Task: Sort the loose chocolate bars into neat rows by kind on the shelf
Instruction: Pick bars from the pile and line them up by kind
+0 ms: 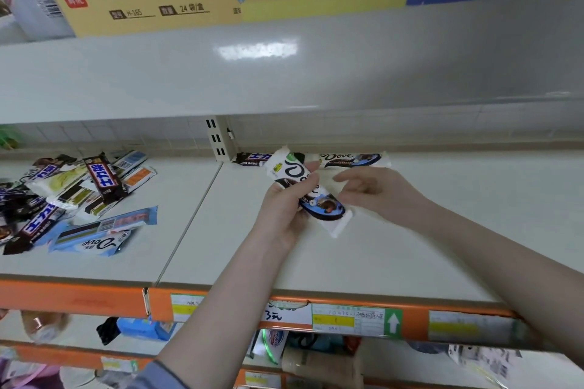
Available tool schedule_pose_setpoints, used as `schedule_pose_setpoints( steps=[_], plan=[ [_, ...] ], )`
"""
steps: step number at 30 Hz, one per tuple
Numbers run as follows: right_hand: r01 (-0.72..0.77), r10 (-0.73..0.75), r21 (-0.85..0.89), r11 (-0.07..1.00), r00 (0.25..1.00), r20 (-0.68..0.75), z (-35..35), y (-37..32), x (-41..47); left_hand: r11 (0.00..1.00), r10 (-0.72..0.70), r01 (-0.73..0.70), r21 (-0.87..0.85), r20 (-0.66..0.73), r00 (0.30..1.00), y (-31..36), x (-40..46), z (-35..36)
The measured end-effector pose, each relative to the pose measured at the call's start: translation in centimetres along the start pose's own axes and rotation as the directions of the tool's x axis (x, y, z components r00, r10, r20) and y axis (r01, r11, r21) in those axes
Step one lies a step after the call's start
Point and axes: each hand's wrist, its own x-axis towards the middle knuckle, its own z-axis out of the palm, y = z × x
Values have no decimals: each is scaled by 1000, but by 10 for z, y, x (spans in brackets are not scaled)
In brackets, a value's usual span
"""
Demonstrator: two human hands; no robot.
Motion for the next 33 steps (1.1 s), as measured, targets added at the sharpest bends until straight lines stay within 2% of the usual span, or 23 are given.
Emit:
schedule_pose_setpoints(
  steps=[6,8,11,13,15,17,19,22,23,24,25,26,27,28,29,31,33],
  plan=[
    [-32,28,49,998,996,80,3,4,-8,997,1,-1,-75,-3,1000,-5,-1,7],
    [-52,41,99,994,993,110,-2,4,-9,999,-44,44,-16,-27,999,-3,-2,6],
    [-35,33,67,997,999,33,-16,7,-10,988,-71,79,129,-63,995,4,-1,-4],
    [6,-7,-24,1000,999,-37,-24,14,-10,971,-72,87,221,-77,994,5,-2,-9],
    [82,-97,-211,974,993,-64,-25,20,-14,963,-80,102,249,-94,992,3,-3,-8],
    [205,-252,-487,849,967,-32,-22,26,-18,961,-90,112,251,-98,991,-2,-3,-6],
    [285,-360,-662,693,932,23,-21,32,-20,959,-108,128,254,-91,990,-7,-2,-4],
    [326,-442,-713,621,897,25,-26,35,-18,967,-99,116,225,-87,991,-11,-2,0],
    [340,-464,-726,598,885,33,-29,34,-16,965,-68,91,246,-98,993,-12,-2,3],
    [357,-484,-740,570,874,48,-32,32,-13,937,0,43,345,-126,992,-13,-1,4],
    [368,-493,-753,546,867,66,-36,31,-10,839,119,-20,543,-148,982,-14,1,3],
    [370,-495,-761,533,866,75,-41,30,-5,639,264,-73,766,-130,956,-15,2,1],
    [356,-482,-761,542,874,65,-45,28,-1,385,387,-102,917,-60,920,-17,0,-2],
    [326,-463,-756,567,886,35,-50,28,4,154,471,-130,979,43,881,-17,-3,-5],
    [285,-437,-753,593,899,-4,-53,27,8,-21,500,-145,989,136,855,-19,-6,-8],
    [228,-415,-762,607,908,-59,-56,29,17,-228,469,-129,965,225,854,-23,-14,-13],
    [190,-374,-766,614,925,-70,-57,31,25,-319,347,-86,944,201,916,-26,-19,-17]
  ],
)
